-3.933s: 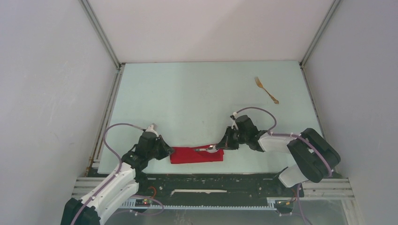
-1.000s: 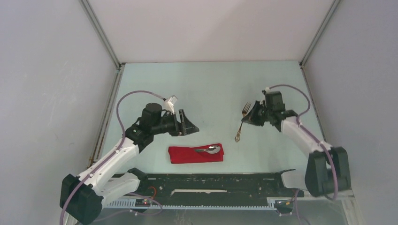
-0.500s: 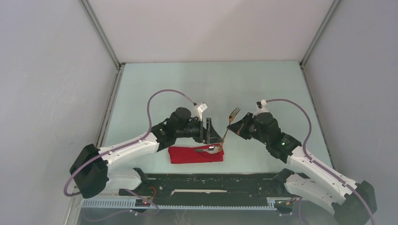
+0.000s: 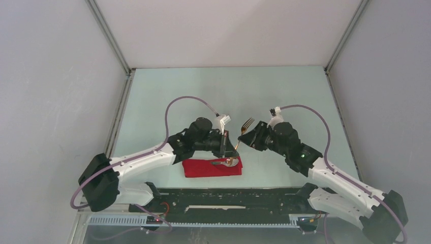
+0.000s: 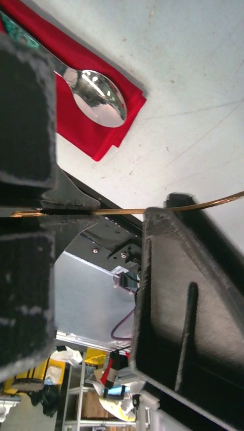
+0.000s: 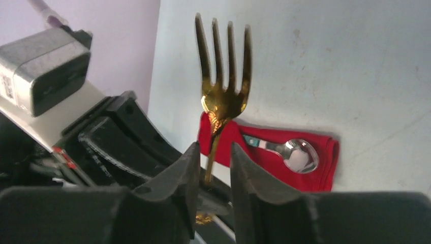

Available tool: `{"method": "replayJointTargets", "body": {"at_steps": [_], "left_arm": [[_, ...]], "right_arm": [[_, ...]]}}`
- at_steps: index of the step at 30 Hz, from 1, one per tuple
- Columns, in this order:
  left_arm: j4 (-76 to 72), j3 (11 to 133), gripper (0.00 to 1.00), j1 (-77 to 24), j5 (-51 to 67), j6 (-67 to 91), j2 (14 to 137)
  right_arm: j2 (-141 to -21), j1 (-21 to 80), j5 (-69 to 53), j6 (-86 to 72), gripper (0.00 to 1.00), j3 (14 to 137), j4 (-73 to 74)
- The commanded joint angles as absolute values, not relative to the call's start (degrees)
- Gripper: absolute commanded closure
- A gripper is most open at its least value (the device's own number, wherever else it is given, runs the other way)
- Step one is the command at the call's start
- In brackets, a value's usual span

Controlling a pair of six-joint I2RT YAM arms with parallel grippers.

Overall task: Fold the napkin into a case and place the utensils inside
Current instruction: Pass from the right arm to the left, then pass from the left arm to the right

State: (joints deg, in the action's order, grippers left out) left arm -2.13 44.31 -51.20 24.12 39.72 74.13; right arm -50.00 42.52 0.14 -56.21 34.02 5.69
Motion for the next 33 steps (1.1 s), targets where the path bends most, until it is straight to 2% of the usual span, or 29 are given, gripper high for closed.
{"method": "replayJointTargets", "body": {"at_steps": [1,2,3,6,9,13,21,24,26,28,31,33], "left_arm": [[6.78,45.82,1.00,-50.05,25.99,30.60,67.24],[9.10,45.95,1.00,-49.38,28.04,28.93,66.14],[11.32,45.85,1.00,-48.64,31.02,27.52,65.04],[17.40,45.32,1.00,-47.95,35.66,23.58,61.50],[20.54,44.24,1.00,-47.95,39.91,21.44,58.90],[20.88,42.17,1.00,-47.90,43.19,21.59,56.73],[22.80,41.85,1.00,-47.91,45.35,20.59,56.46],[22.85,41.74,1.00,-47.94,45.96,20.40,56.82],[22.85,41.75,1.00,-47.95,46.53,20.10,57.15],[22.98,41.62,1.00,-47.94,46.63,19.91,57.38],[23.02,41.57,1.00,-47.98,47.39,19.81,57.61],[23.03,41.64,1.00,-47.92,47.40,19.71,57.85]], "right_arm": [[-52.28,35.68,-21.55,-35.83,0.53,37.26,4.34],[-52.37,34.45,-25.42,-30.81,0.43,38.67,7.89],[-52.49,33.40,-27.75,-26.34,0.38,40.23,11.84],[-52.94,30.11,-30.80,-17.30,0.35,44.25,22.78],[-52.41,26.97,-38.63,-13.82,0.35,45.34,24.18],[-54.10,27.14,-49.04,-13.29,0.43,46.25,21.62],[-55.81,32.01,-48.90,-12.74,0.59,46.62,19.87],[-56.10,32.52,-49.04,-12.68,0.74,46.59,20.03],[-56.14,32.63,-49.17,-12.30,0.77,46.58,20.60],[-55.97,32.67,-49.36,-12.05,0.75,46.58,20.87],[-55.27,32.77,-48.52,-12.39,0.59,46.58,20.74],[-55.11,32.78,-48.30,-12.31,0.57,46.58,20.77]]}}
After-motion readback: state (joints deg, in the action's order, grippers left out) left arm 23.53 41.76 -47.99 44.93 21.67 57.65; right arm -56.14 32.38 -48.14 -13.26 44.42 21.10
